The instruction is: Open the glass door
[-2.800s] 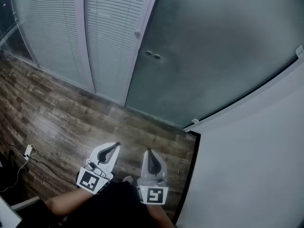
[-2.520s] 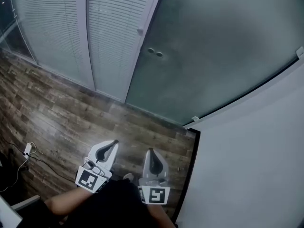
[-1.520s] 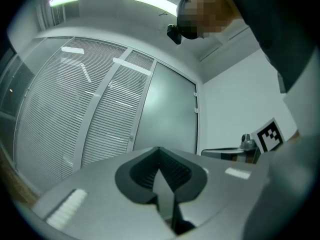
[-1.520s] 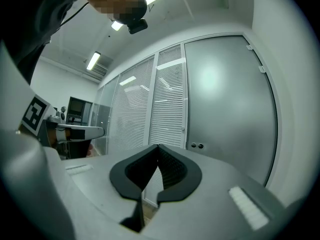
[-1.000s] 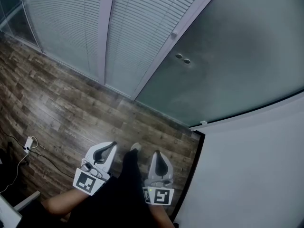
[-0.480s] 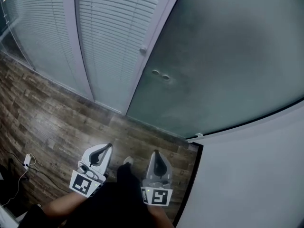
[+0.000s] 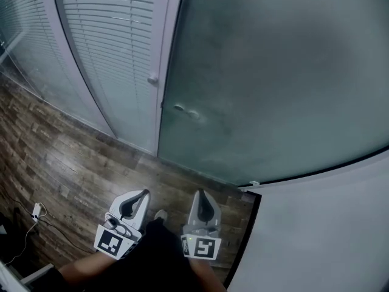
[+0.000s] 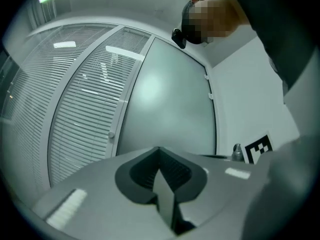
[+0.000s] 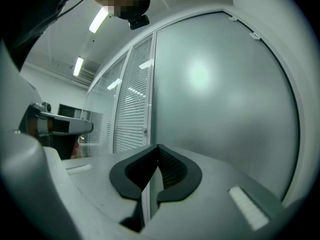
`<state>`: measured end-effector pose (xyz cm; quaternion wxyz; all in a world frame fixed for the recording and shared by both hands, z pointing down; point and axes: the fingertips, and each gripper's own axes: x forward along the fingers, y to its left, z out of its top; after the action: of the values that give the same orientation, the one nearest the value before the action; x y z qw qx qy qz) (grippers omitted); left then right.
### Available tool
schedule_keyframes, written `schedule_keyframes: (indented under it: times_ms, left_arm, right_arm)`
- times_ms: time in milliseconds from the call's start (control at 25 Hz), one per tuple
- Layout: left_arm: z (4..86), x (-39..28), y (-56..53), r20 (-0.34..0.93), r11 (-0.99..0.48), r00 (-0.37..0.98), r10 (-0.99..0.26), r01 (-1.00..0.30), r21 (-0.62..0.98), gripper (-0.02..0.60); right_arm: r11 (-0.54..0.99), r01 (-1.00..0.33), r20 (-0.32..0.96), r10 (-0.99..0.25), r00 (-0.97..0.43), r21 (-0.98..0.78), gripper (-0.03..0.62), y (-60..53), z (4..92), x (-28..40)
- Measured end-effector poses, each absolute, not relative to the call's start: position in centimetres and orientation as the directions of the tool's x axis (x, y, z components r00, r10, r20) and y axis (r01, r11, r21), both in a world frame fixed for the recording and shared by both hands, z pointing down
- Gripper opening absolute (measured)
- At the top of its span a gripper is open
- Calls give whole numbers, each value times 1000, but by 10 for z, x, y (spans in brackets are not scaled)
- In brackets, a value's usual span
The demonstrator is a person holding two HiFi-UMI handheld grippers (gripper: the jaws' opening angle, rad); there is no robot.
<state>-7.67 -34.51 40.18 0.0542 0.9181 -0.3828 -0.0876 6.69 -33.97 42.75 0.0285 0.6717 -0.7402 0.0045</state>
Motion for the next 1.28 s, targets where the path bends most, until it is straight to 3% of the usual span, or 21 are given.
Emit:
schedule_keyframes:
  times_ms: [560, 1280]
  left_arm:
    - [446, -71, -415, -135, -690, 676, -724, -713, 129, 0]
    - [438, -113, -482, -126, -655, 642, -756, -742, 146, 0]
  right_arm:
    - [112, -993, 103, -989, -109, 27, 5, -429, 515, 68]
    - [112, -993, 252, -962, -101, 31, 74, -565, 570, 76]
